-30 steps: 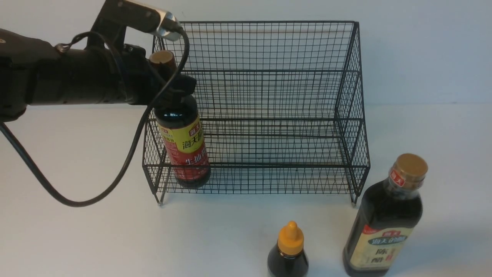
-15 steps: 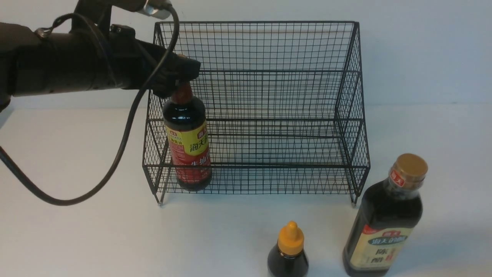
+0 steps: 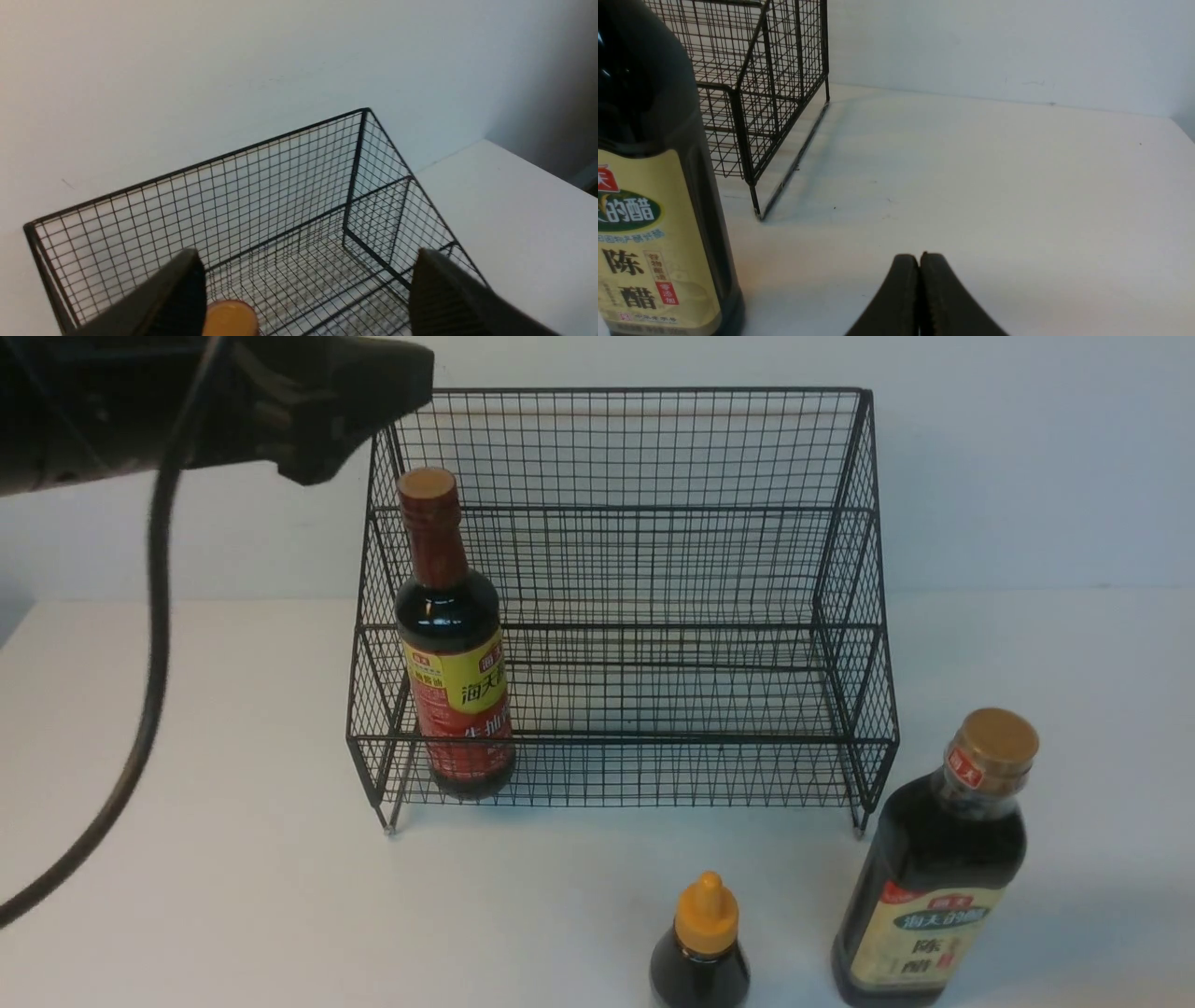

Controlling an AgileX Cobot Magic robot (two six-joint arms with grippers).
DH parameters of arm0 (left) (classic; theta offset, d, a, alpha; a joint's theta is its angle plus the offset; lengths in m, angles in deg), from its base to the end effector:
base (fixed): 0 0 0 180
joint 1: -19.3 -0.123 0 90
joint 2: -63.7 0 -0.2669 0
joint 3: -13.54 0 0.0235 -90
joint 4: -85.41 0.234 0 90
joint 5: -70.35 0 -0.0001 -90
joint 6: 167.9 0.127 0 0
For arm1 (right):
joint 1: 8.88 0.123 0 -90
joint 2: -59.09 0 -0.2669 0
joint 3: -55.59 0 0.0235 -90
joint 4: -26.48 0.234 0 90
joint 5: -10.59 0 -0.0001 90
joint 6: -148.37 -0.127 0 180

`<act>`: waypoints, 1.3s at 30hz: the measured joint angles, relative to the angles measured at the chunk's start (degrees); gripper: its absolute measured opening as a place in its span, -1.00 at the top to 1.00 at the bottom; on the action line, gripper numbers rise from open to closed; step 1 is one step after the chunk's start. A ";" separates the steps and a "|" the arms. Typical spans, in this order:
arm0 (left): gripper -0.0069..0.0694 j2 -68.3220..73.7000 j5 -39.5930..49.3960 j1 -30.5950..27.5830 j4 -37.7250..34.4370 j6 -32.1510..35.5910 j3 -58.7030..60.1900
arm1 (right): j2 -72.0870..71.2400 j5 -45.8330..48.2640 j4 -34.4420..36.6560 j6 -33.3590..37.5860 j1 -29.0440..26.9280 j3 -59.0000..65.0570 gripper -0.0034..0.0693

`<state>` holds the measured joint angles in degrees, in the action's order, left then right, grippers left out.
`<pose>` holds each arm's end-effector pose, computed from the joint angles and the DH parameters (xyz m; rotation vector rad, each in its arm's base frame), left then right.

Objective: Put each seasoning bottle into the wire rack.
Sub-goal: Use the right arm to grab the condiment bottle closest to it

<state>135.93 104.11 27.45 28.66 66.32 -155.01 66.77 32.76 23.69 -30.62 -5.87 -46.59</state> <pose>0.2467 -0.0950 0.3994 0.5072 1.7399 -0.5071 0.0879 0.0023 0.1619 -0.0956 1.8764 -0.0243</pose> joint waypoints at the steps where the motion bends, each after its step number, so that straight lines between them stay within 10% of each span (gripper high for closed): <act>1: -0.44 -0.37 0.56 0.00 0.60 -1.52 0.00 | 0.00 0.00 0.00 0.00 0.00 0.00 0.95; 10: 0.76 -17.35 21.70 0.00 33.13 -34.44 0.07 | 0.00 0.00 0.00 0.00 0.00 0.00 0.95; 39: 0.83 -53.16 15.61 0.00 38.08 -40.29 33.70 | 0.00 -0.34 4.20 -2.07 0.00 0.05 0.95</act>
<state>82.77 119.72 27.45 66.74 26.03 -121.31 66.77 32.42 27.89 -32.69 -5.87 -46.54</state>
